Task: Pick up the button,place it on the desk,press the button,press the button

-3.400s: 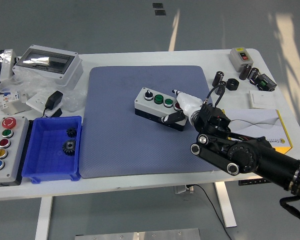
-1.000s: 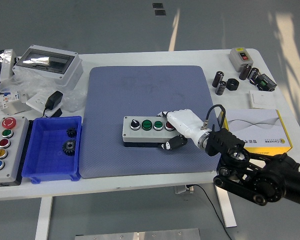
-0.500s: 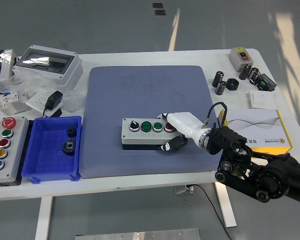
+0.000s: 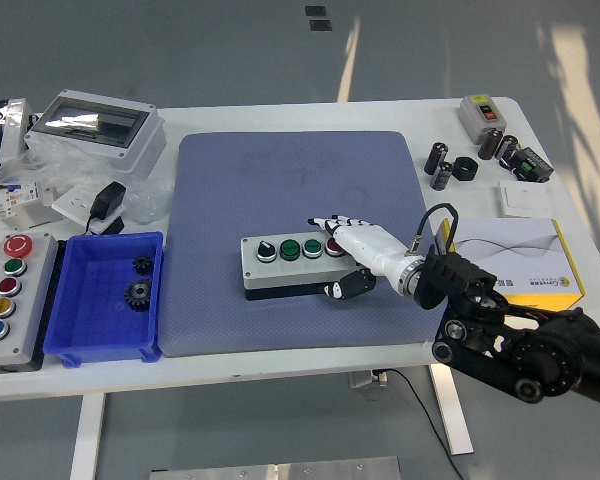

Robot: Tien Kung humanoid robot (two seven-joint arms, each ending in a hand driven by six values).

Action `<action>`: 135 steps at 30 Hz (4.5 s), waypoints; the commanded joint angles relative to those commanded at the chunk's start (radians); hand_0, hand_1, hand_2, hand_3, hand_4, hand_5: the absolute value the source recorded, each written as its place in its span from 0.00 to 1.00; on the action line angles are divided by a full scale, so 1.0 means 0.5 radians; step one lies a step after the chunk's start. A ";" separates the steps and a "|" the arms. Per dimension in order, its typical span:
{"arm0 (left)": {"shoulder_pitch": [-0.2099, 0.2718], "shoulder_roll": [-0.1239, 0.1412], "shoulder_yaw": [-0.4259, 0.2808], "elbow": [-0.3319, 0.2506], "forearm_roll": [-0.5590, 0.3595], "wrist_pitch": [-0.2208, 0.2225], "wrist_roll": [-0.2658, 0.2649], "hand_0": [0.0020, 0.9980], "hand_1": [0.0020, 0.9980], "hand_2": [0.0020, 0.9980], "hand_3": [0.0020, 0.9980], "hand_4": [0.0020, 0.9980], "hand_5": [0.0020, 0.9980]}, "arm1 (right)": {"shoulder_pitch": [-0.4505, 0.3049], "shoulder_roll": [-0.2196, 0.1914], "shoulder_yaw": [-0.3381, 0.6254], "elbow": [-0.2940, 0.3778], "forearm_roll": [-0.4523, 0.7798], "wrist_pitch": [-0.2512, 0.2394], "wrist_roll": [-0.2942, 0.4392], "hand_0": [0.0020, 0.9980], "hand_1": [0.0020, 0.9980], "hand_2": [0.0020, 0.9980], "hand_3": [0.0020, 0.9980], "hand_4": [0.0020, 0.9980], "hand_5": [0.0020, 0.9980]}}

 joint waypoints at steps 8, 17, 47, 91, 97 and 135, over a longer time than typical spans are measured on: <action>0.006 -0.001 0.002 0.000 0.001 -0.001 -0.001 0.63 0.59 0.55 0.60 0.60 0.20 | -0.019 -0.064 0.047 0.077 0.209 0.075 0.025 1.00 1.00 1.00 1.00 0.78 0.08; 0.008 -0.003 0.001 0.000 0.010 -0.002 -0.001 0.63 0.59 0.55 0.60 0.60 0.20 | -0.024 -0.111 0.062 0.110 0.209 0.083 0.020 1.00 1.00 1.00 1.00 0.80 0.10; 0.011 -0.014 -0.006 0.000 0.003 0.004 0.005 0.63 0.57 0.55 0.60 0.57 0.16 | -0.167 -0.605 0.746 0.856 0.382 0.507 -0.303 1.00 1.00 1.00 1.00 0.80 0.10; 0.008 -0.005 0.000 0.000 0.002 0.005 0.011 0.63 0.57 0.55 0.60 0.56 0.13 | 0.152 -0.313 0.467 0.470 0.730 0.998 -0.579 0.00 0.06 0.20 0.78 0.24 0.03; 0.012 -0.007 0.008 0.000 -0.005 0.005 0.010 0.63 0.57 0.55 0.60 0.57 0.14 | 0.142 -0.299 0.445 0.418 0.750 0.967 -0.544 0.00 0.06 0.19 0.77 0.23 0.03; 0.010 -0.027 0.017 0.000 -0.006 -0.006 -0.011 0.63 0.57 0.55 0.60 0.57 0.16 | -0.818 0.033 1.374 0.376 0.808 -0.234 0.574 0.00 0.05 0.23 0.72 0.51 0.17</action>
